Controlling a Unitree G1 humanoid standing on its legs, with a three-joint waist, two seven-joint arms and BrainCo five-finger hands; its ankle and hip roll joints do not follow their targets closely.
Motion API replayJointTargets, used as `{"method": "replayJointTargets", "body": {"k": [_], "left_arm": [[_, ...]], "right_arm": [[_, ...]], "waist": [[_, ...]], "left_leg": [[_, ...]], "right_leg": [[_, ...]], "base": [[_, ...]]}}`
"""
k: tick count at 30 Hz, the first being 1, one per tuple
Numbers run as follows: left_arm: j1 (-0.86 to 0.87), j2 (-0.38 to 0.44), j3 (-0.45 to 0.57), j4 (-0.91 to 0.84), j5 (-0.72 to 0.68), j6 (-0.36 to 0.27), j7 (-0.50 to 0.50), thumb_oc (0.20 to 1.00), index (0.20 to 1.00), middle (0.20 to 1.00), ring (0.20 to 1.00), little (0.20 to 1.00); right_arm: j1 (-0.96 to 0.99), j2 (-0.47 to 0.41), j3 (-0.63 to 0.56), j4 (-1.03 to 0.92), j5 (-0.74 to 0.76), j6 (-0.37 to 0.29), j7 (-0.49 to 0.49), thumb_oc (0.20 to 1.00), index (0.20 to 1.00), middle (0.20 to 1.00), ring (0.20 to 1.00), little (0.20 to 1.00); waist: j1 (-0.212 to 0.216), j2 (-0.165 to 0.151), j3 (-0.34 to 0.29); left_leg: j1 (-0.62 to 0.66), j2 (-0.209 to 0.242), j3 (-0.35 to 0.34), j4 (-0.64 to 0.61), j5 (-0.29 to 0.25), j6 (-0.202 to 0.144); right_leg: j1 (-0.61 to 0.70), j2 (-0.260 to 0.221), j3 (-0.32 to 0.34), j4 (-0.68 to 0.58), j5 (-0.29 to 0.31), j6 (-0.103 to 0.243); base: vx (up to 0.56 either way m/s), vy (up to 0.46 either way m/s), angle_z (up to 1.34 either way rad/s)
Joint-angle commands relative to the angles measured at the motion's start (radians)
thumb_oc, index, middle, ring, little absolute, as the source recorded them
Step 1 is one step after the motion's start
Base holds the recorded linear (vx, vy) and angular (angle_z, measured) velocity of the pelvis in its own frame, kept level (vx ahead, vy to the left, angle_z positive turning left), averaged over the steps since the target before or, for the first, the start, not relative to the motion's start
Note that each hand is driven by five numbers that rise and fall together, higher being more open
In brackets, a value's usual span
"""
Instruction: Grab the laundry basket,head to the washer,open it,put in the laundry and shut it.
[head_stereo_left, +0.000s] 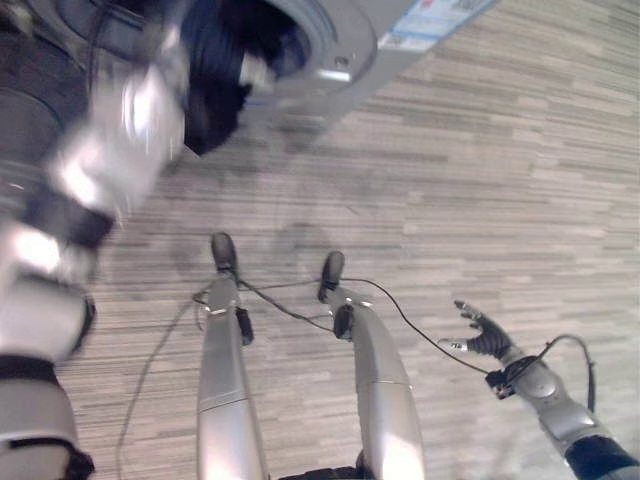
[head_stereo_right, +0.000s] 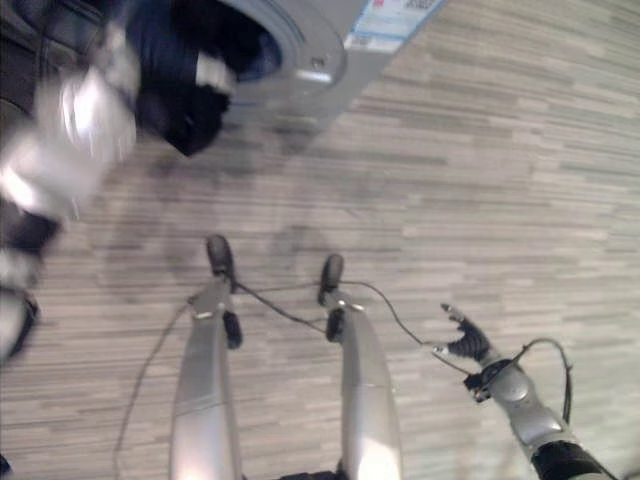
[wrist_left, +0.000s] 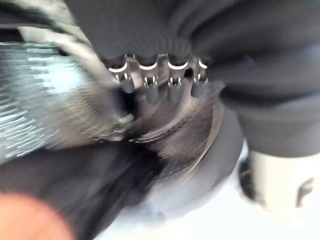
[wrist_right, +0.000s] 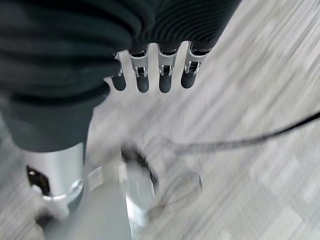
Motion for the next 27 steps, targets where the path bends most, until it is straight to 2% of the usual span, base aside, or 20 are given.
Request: {"method": "replayJointTargets", "body": {"k": [1,3,4,5,6,7,9,11,13,14,15,19,20,21,23,25,26,27], "left_arm": [[-0.117,-0.009,-0.096,0.196,0.063,-0.008,0.036,1.0,1.0,1.0,1.0,1.0],[-0.043,-0.028,-0.08,0.235,0.074,-0.006,0.032,1.0,1.0,1.0,1.0,1.0],[0.078,-0.058,-0.068,0.282,0.044,-0.01,0.002,1.0,1.0,1.0,1.0,1.0],[0.08,-0.057,-0.066,0.282,0.044,-0.01,0.002,1.0,1.0,1.0,1.0,1.0],[0.148,-0.067,-0.063,0.268,0.031,-0.015,-0.02,1.0,1.0,1.0,1.0,1.0],[0.288,-0.085,-0.046,0.213,-0.013,-0.024,-0.073,1.0,1.0,1.0,1.0,1.0],[0.291,-0.084,-0.044,0.21,-0.013,-0.023,-0.074,1.0,1.0,1.0,1.0,1.0],[0.46,-0.104,-0.059,0.137,-0.034,-0.031,-0.148,1.0,1.0,1.0,1.0,1.0],[0.461,-0.104,-0.058,0.136,-0.034,-0.031,-0.148,1.0,1.0,1.0,1.0,1.0],[0.465,-0.155,-0.109,0.157,-0.027,-0.016,-0.171,1.0,1.0,1.0,1.0,1.0],[0.471,-0.161,-0.116,0.156,-0.027,-0.016,-0.172,1.0,1.0,1.0,1.0,1.0],[0.469,-0.159,-0.145,0.129,-0.032,-0.018,-0.182,1.0,1.0,1.0,1.0,1.0],[0.469,-0.158,-0.145,0.129,-0.032,-0.018,-0.182,1.0,1.0,1.0,1.0,1.0],[0.469,-0.147,-0.148,0.092,-0.046,-0.02,-0.191,1.0,1.0,1.0,1.0,1.0],[0.469,-0.147,-0.147,0.091,-0.046,-0.019,-0.191,1.0,1.0,1.0,1.0,1.0],[0.489,-0.115,-0.143,0.005,-0.071,-0.031,-0.218,1.0,1.0,1.0,1.0,1.0],[0.49,-0.114,-0.142,0.004,-0.071,-0.03,-0.219,1.0,1.0,1.0,1.0,1.0],[0.515,-0.096,-0.141,-0.038,-0.079,-0.042,-0.24,1.0,1.0,1.0,1.0,1.0]], "right_arm": [[0.032,-0.073,-0.047,-0.103,-0.05,-0.014,-0.049,1.0,1.0,1.0,1.0,1.0],[0.015,-0.065,-0.031,-0.109,-0.058,-0.007,-0.06,1.0,1.0,1.0,1.0,1.0],[-0.031,-0.049,-0.019,-0.101,-0.055,0.002,-0.072,1.0,1.0,1.0,1.0,1.0],[-0.031,-0.049,-0.017,-0.101,-0.055,0.002,-0.072,1.0,1.0,1.0,1.0,1.0],[-0.048,-0.041,-0.011,-0.093,-0.06,0.011,-0.076,1.0,1.0,1.0,1.0,1.0],[-0.076,-0.024,-0.002,-0.078,-0.07,0.028,-0.08,1.0,1.0,1.0,1.0,1.0],[-0.077,-0.023,0.0,-0.078,-0.069,0.028,-0.08,1.0,1.0,1.0,1.0,1.0],[-0.134,0.03,0.027,-0.027,-0.078,0.045,-0.085,1.0,1.0,1.0,1.0,1.0],[-0.134,0.03,0.028,-0.027,-0.078,0.045,-0.085,1.0,1.0,1.0,1.0,1.0],[-0.186,0.075,0.053,0.029,-0.081,0.055,-0.103,1.0,1.0,1.0,1.0,1.0],[-0.2,0.086,0.059,0.048,-0.08,0.058,-0.107,1.0,1.0,1.0,1.0,1.0],[-0.265,0.121,0.073,0.152,-0.074,0.068,-0.123,1.0,1.0,1.0,1.0,1.0],[-0.266,0.121,0.074,0.153,-0.074,0.067,-0.123,1.0,1.0,1.0,1.0,1.0],[-0.304,0.139,0.077,0.23,-0.077,0.079,-0.13,1.0,1.0,1.0,1.0,1.0],[-0.305,0.14,0.078,0.231,-0.077,0.078,-0.13,1.0,1.0,1.0,1.0,1.0],[-0.419,0.181,0.057,0.464,-0.046,0.095,-0.153,1.0,1.0,1.0,1.0,1.0],[-0.42,0.182,0.058,0.466,-0.046,0.094,-0.153,1.0,1.0,1.0,1.0,1.0],[-0.462,0.191,0.047,0.538,-0.034,0.109,-0.152,1.0,1.0,1.0,1.0,1.0]], "waist": [[-0.021,-0.012,-0.019],[-0.021,-0.014,-0.02],[-0.001,-0.01,-0.024],[-0.003,-0.011,-0.023],[0.009,-0.005,-0.021],[0.033,0.011,-0.016],[0.031,0.01,-0.015],[0.071,0.036,-0.01],[0.07,0.036,-0.009],[0.091,0.035,-0.024],[0.096,0.038,-0.024],[0.119,0.051,-0.022],[0.119,0.051,-0.021],[0.137,0.062,-0.018],[0.136,0.061,-0.017],[0.185,0.094,-0.018],[0.184,0.094,-0.017],[0.21,0.107,-0.026]], "left_leg": [[-0.047,0.048,-0.01,0.046,-0.131,-0.001],[-0.011,0.041,-0.006,0.021,-0.122,0.002],[0.036,0.031,0.002,-0.008,-0.113,0.004],[0.04,0.03,0.002,-0.011,-0.112,0.004],[0.064,0.023,0.006,-0.027,-0.108,0.007],[0.11,0.01,0.007,-0.048,-0.105,0.013],[0.114,0.01,0.007,-0.05,-0.104,0.013],[0.182,-0.016,-0.002,-0.079,-0.104,0.031],[0.183,-0.017,-0.002,-0.08,-0.104,0.031],[0.21,-0.038,-0.007,-0.081,-0.116,0.043],[0.224,-0.046,-0.01,-0.082,-0.122,0.049],[0.257,-0.077,-0.022,-0.065,-0.153,0.075],[0.258,-0.077,-0.022,-0.064,-0.153,0.075],[0.264,-0.092,-0.027,-0.052,-0.162,0.083],[0.265,-0.093,-0.027,-0.052,-0.162,0.083],[0.273,-0.12,-0.04,-0.032,-0.175,0.091],[0.274,-0.12,-0.04,-0.032,-0.175,0.091],[0.274,-0.128,-0.041,-0.029,-0.176,0.092]], "right_leg": [[0.054,0.03,-0.025,-0.11,-0.013,0.019],[0.086,0.026,-0.027,-0.126,-0.008,0.02],[0.132,0.017,-0.035,-0.143,-0.003,0.023],[0.136,0.016,-0.035,-0.144,-0.003,0.024],[0.158,0.012,-0.039,-0.151,-0.002,0.025],[0.205,-0.001,-0.05,-0.16,0.001,0.03],[0.208,-0.001,-0.05,-0.161,0.001,0.03],[0.292,-0.027,-0.064,-0.186,0.013,0.043],[0.294,-0.027,-0.064,-0.187,0.014,0.043],[0.342,-0.041,-0.073,-0.207,0.023,0.053],[0.359,-0.046,-0.076,-0.214,0.028,0.057],[0.409,-0.074,-0.087,-0.197,0.034,0.069],[0.41,-0.074,-0.087,-0.197,0.034,0.069],[0.427,-0.084,-0.094,-0.188,0.032,0.071],[0.428,-0.084,-0.094,-0.188,0.032,0.071],[0.462,-0.1,-0.116,-0.183,0.03,0.073],[0.463,-0.099,-0.117,-0.184,0.03,0.073],[0.48,-0.101,-0.125,-0.195,0.025,0.072]], "base": [[-0.01,0.062,0.22],[0.0,0.067,0.16],[0.0,0.057,0.09],[0.01,0.087,0.06],[0.03,0.109,0.09],[0.03,0.11,0.06],[0.02,0.056,0.19],[0.05,0.139,0.12],[0.05,0.1,0.16],[0.08,0.126,0.23],[0.09,0.169,0.19],[0.05,0.112,0.18],[0.03,0.09,0.15],[0.02,0.042,0.2],[0.02,0.036,0.22],[0.04,0.047,0.2],[0.03,0.039,0.23],[0.01,0.03,0.23]]}}
